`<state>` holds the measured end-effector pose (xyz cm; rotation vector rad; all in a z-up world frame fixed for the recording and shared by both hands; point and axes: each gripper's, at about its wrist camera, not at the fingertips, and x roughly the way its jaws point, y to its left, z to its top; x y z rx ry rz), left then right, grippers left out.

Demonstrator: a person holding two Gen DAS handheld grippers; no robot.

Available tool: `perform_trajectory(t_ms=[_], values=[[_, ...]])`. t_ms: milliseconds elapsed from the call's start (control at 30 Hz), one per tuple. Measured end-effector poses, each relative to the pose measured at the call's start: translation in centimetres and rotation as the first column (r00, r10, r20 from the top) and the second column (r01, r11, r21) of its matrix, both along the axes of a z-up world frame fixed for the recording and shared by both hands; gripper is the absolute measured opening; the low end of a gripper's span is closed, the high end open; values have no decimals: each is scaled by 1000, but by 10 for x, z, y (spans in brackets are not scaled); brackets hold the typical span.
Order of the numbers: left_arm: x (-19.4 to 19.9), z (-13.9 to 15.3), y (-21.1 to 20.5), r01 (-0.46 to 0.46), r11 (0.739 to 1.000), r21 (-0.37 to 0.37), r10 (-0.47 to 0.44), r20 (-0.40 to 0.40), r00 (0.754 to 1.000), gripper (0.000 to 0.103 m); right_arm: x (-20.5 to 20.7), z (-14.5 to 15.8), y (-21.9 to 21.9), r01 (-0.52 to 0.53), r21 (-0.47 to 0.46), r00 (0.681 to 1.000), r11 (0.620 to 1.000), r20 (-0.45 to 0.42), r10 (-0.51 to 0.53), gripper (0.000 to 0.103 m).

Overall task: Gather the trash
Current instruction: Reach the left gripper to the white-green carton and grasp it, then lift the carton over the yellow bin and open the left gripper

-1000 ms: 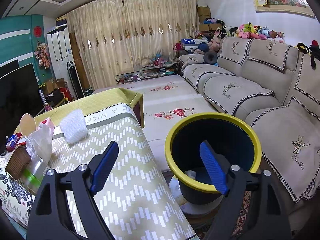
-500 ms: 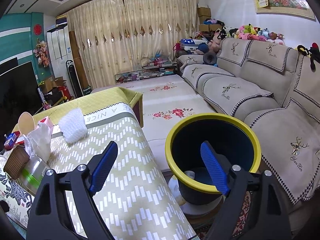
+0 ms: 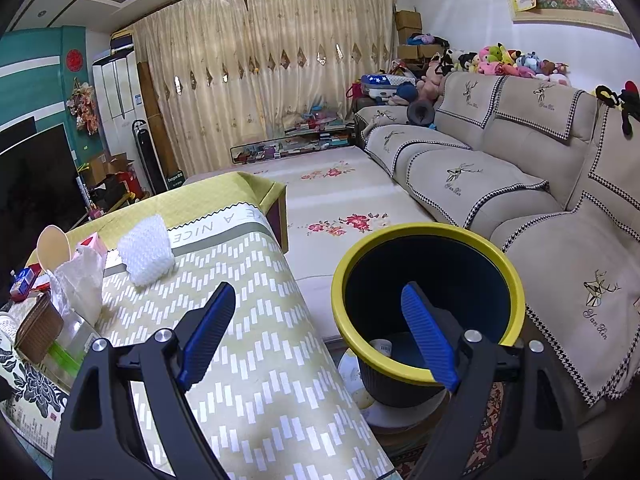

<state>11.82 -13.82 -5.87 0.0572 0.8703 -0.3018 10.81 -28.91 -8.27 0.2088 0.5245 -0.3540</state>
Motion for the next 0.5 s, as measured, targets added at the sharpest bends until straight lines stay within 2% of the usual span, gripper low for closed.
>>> perform_trajectory(t_ms=[200, 367, 433, 500], values=[[-12, 18, -13, 42, 999, 7, -42, 46, 998, 34, 0, 0, -1, -1, 5, 1000, 1000, 0, 1, 81], [-21, 23, -34, 111, 991, 78, -117, 74, 990, 32, 0, 0, -3, -1, 16, 1000, 1000, 1, 1, 81], [-21, 22, -41, 128, 989, 79, -134, 71, 988, 32, -1, 1, -5, -1, 19, 1000, 1000, 4, 1, 81], [-16, 15, -48, 155, 986, 67, -157, 33, 987, 32, -2, 1, -5, -1, 20, 1000, 1000, 4, 1, 81]])
